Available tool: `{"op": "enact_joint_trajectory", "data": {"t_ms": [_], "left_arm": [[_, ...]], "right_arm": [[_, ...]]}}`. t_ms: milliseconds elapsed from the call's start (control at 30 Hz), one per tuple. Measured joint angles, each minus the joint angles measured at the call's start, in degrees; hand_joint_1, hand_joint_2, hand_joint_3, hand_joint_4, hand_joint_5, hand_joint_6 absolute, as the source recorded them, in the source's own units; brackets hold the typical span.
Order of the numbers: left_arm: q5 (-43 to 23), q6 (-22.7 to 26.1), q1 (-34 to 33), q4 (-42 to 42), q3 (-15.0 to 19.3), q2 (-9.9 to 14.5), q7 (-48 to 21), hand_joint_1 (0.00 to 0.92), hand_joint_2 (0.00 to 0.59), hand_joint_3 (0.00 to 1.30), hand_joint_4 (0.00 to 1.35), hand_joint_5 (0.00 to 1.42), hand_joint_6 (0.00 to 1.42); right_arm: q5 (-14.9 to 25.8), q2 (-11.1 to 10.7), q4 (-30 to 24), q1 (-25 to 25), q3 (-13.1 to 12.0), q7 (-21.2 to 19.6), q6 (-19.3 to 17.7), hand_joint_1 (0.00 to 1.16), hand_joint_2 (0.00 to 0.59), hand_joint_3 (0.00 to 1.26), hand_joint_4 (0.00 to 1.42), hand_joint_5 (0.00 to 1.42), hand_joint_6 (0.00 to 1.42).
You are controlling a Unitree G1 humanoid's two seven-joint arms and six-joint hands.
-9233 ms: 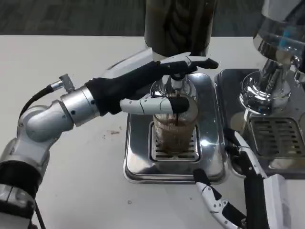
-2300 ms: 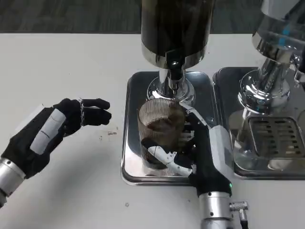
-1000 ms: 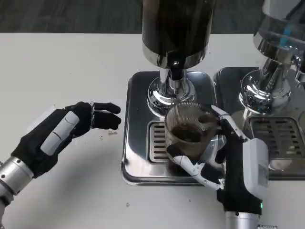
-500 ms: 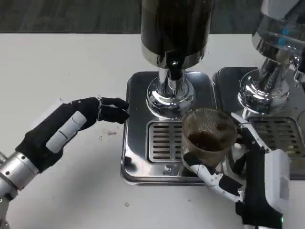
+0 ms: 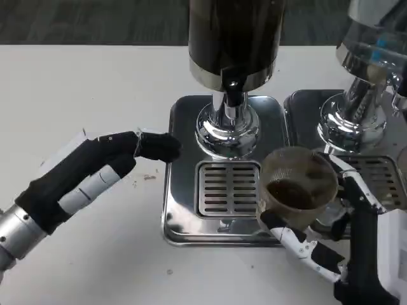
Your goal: Grasp the cup under the faucet to collect the drink, then remove the cup.
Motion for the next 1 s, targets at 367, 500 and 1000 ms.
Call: {"op": "enact_joint_trajectory", "data": {"t_ms": [367,500,1000], "left_arm": [[0.0,-8.7,4.8,-5.6,-2.1,3.3,-0.8,0.000,0.135,0.27,0.18,0.17,0.20],[0.0,-12.2,5.7,-6.9,-3.3,5.0,-0.8,0.000,0.135,0.26,0.15,0.16,0.19],[0.1,-23.8,7.4,-7.4,-7.8,12.1,-1.5,0.000,0.121,0.19,0.04,0.04,0.11]], "right_arm": [[0.0,-1.1,-7.7,5.3,-1.8,3.1,0.0,0.85,0.181,0.62,0.68,0.93,1.24],[0.1,-1.2,-9.3,6.8,-2.4,3.9,-0.1,0.86,0.180,0.62,0.69,0.93,1.26],[0.1,-1.3,-13.3,11.3,-3.4,5.6,-1.0,0.87,0.164,0.64,0.71,0.95,1.28]]}}
